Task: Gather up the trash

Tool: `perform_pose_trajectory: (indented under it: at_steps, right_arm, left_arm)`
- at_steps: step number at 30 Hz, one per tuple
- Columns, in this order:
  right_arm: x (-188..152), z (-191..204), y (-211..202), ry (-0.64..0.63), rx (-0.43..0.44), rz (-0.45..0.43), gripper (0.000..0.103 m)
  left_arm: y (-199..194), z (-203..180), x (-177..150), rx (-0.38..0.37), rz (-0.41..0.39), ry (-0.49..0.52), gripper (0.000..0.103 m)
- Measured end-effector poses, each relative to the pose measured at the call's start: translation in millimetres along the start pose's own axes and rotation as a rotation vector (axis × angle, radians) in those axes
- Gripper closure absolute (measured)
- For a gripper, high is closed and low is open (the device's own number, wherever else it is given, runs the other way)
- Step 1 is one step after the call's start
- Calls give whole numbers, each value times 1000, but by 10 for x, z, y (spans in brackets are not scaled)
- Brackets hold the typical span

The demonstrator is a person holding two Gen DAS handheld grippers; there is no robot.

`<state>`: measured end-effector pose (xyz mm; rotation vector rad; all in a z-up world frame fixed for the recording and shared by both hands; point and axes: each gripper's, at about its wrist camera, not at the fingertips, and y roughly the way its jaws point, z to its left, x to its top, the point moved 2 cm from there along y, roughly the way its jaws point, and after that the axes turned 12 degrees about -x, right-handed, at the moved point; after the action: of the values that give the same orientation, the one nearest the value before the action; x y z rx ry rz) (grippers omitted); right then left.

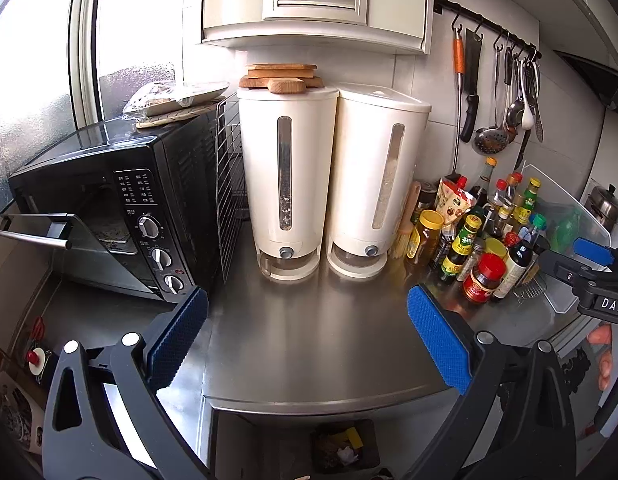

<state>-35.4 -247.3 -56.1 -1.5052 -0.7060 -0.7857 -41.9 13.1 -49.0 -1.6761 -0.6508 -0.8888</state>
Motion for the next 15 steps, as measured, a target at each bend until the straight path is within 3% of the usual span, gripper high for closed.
perform_pose_trajectory:
  at_steps: [15]
  right_arm:
    - [41, 25, 53, -14, -9, -1, 3]
  left_arm:
    - [38, 33, 55, 4, -11, 9, 8]
